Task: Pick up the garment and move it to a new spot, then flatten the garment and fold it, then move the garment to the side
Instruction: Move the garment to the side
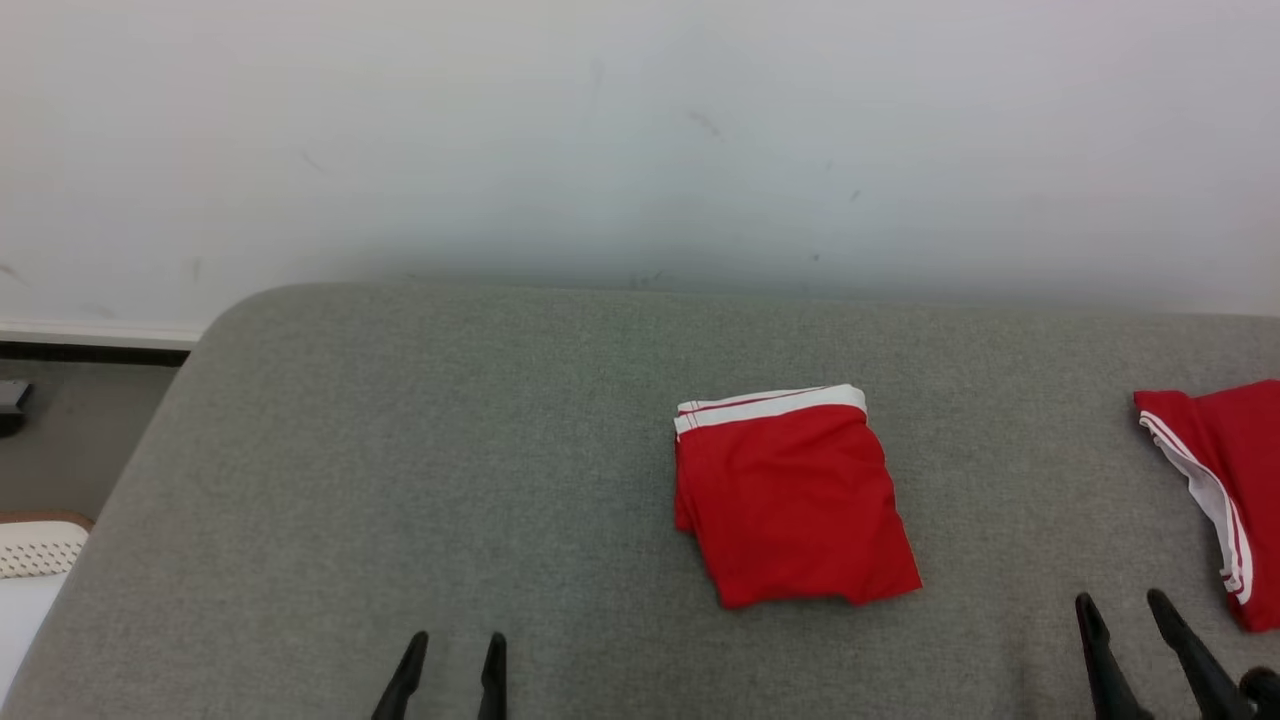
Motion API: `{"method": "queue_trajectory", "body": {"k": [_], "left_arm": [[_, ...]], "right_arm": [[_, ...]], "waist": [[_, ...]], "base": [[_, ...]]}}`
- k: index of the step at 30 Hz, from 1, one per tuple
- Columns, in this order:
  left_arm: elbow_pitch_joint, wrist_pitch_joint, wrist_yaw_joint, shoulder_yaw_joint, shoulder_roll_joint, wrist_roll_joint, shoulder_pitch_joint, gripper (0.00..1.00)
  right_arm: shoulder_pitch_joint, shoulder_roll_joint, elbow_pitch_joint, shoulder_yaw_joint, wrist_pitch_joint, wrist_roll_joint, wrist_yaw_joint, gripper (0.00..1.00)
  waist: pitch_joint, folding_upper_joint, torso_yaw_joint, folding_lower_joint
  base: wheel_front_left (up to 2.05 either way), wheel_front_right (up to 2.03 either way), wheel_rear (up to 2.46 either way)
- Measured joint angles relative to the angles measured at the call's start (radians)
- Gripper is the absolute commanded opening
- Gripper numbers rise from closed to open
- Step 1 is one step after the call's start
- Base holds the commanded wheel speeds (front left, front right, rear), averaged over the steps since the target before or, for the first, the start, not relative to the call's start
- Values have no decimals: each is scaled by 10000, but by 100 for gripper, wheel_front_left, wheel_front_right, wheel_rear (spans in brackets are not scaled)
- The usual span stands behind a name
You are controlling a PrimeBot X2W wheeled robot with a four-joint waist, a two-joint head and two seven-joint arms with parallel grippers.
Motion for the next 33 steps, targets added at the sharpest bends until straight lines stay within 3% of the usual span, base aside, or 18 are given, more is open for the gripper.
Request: {"method": "queue_trajectory", "body": {"k": [4, 9, 14, 18, 21, 30, 32, 33], "left_arm": [[-4, 0, -61, -180, 0, 0, -300, 100], [84, 0, -81, -554, -2, -17, -976, 100], [165, 0, 109, -861, -2, -263, -1288, 100], [245, 0, 222, -1011, 0, -345, -1331, 100], [238, 0, 286, -1014, -2, -403, -1341, 100], [249, 0, 280, -1164, -2, -407, -1454, 100], [261, 0, 284, -1227, 0, -418, -1458, 100], [267, 0, 305, -1246, -2, -420, -1463, 100]], "right_arm": [[-1086, -464, -328, 658, 1045, 1432, 0, 100], [-2628, -1110, -464, 1356, 3544, 3461, 0, 100], [-3929, -1360, 65, 1429, 6054, 5181, -2, 100], [-4279, -1453, 805, 1337, 7666, 5841, -2, 100], [-4497, -1515, 1338, 1133, 8201, 5825, -2, 100], [-5417, -596, 2790, 621, 8493, 5607, -2, 100], [-5624, -479, 3055, 558, 8220, 5367, -2, 0], [-5696, -414, 3154, 554, 8207, 5331, -2, 0]], "waist": [[380, 0, 62, 0], [1069, 0, 368, 2], [1562, 0, 1017, 2], [1784, 0, 1640, 2], [1873, 0, 2082, 2], [2073, 0, 2809, 2], [2099, 0, 2833, 2], [2099, 0, 2827, 1]], "base": [[0, 0, 0], [0, 0, 0], [0, 0, 0], [0, 0, 0], [0, 0, 0], [0, 0, 0], [0, 0, 0], [0, 0, 0]]}}
